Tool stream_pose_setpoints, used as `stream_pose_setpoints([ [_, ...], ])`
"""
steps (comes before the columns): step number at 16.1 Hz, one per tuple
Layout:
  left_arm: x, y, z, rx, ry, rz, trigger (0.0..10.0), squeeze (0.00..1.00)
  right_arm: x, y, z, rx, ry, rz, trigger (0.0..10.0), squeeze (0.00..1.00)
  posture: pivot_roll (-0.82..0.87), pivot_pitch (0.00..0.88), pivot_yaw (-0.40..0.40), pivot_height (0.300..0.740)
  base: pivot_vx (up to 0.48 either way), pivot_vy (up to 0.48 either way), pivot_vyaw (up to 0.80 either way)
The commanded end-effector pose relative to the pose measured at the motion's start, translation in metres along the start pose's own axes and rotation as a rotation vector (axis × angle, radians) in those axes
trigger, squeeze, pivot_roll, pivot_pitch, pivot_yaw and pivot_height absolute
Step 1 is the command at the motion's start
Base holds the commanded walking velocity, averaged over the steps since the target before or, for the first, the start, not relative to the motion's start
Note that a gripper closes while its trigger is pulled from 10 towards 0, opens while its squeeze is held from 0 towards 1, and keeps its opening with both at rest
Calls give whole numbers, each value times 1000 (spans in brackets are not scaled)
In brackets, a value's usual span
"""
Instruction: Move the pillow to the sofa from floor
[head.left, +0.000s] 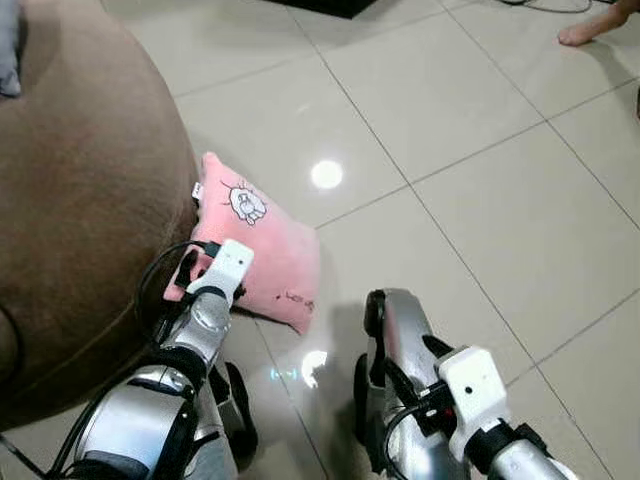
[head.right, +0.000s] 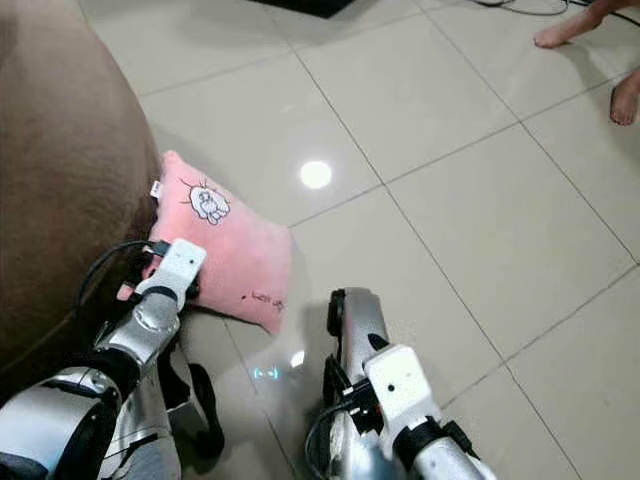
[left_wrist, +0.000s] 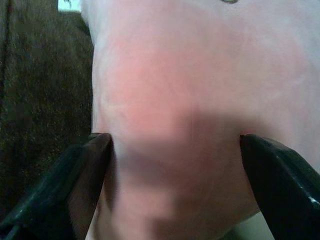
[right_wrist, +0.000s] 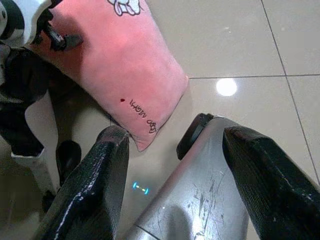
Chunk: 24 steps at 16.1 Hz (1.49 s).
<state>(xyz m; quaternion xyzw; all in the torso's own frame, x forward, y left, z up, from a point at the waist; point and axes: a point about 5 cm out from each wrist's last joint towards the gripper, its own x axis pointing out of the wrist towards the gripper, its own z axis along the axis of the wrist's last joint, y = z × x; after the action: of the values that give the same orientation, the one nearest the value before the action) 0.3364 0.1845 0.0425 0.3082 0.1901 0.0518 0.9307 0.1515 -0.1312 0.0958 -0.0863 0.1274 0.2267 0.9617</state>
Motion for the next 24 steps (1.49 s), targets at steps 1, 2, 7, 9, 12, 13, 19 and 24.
stream_pose_setpoints([
  [1,-2,-3,-7,-18,30,-5,10000,0,-3,-1,-3,15,24,-5,10000,0,-288,385,-107,500,0,0,0],
  [2,-2,-2,-7,-23,29,3,10000,0,-3,-3,-1,21,17,-13,10000,0,-283,387,-108,495,0,0,0],
  [7,-1,1,-6,9,20,6,10000,0,0,-9,8,27,-14,-36,10000,0,-283,390,-103,465,0,0,0],
  [9,-1,0,-5,3,21,6,0,0,-1,-9,8,20,-13,-35,10000,0,-289,389,-101,465,0,0,0],
  [12,-1,-1,-5,-2,32,-3,0,0,-4,-9,7,13,-2,-36,10000,0,-295,386,-99,465,0,0,0],
  [13,-1,-2,-5,-9,32,-8,0,0,-4,-9,7,12,0,-35,10000,0,-295,386,-99,465,0,0,0],
  [19,-1,-2,-5,-18,29,-15,0,0,-5,-9,6,5,1,-39,10000,0,-294,380,-97,465,0,0,0],
  [24,-1,-3,-5,-30,29,-24,0,0,-6,-9,6,1,-3,-42,10000,0,-295,377,-95,465,0,0,0],
])
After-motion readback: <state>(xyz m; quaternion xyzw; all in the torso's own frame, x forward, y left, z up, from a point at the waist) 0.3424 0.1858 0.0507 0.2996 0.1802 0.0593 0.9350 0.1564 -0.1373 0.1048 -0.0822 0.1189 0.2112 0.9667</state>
